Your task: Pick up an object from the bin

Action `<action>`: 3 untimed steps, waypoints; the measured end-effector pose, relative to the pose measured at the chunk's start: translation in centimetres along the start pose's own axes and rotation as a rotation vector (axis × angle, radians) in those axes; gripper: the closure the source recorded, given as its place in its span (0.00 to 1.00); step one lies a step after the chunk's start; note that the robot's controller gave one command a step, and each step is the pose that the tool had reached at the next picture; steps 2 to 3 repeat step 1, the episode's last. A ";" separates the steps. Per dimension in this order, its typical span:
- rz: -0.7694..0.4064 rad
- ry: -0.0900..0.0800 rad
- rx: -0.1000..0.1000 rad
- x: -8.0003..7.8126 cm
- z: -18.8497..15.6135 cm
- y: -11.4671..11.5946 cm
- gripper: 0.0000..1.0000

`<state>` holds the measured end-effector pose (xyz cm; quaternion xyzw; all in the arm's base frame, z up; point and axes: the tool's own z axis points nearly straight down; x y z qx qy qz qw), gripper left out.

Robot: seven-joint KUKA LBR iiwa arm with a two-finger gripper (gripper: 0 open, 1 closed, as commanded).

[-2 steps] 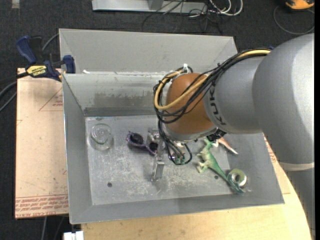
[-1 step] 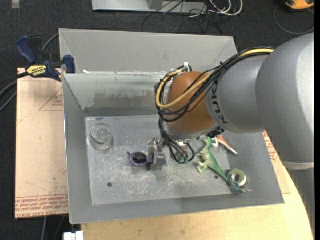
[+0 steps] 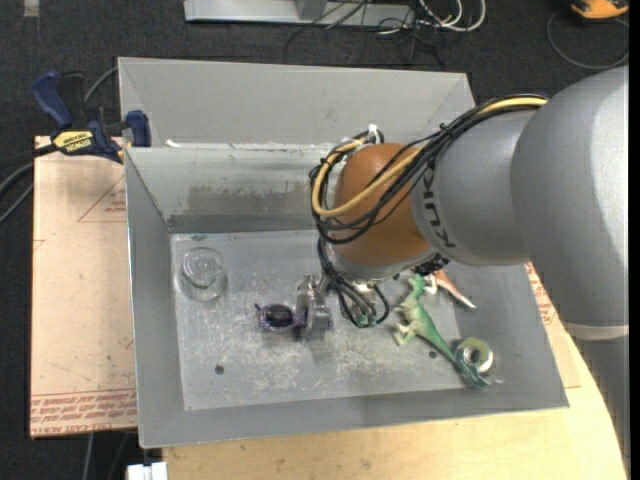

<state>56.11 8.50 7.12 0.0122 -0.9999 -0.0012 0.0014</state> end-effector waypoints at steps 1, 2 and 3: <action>0.011 -0.013 -0.001 -0.8 -22.8 -0.3 1.00; 0.011 -0.013 -0.001 -0.8 -22.8 -0.3 1.00; 0.011 -0.013 -0.001 -0.8 -22.8 -0.3 1.00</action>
Offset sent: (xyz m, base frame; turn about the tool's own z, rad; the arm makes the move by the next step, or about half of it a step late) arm 0.0000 0.0000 0.0000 0.0000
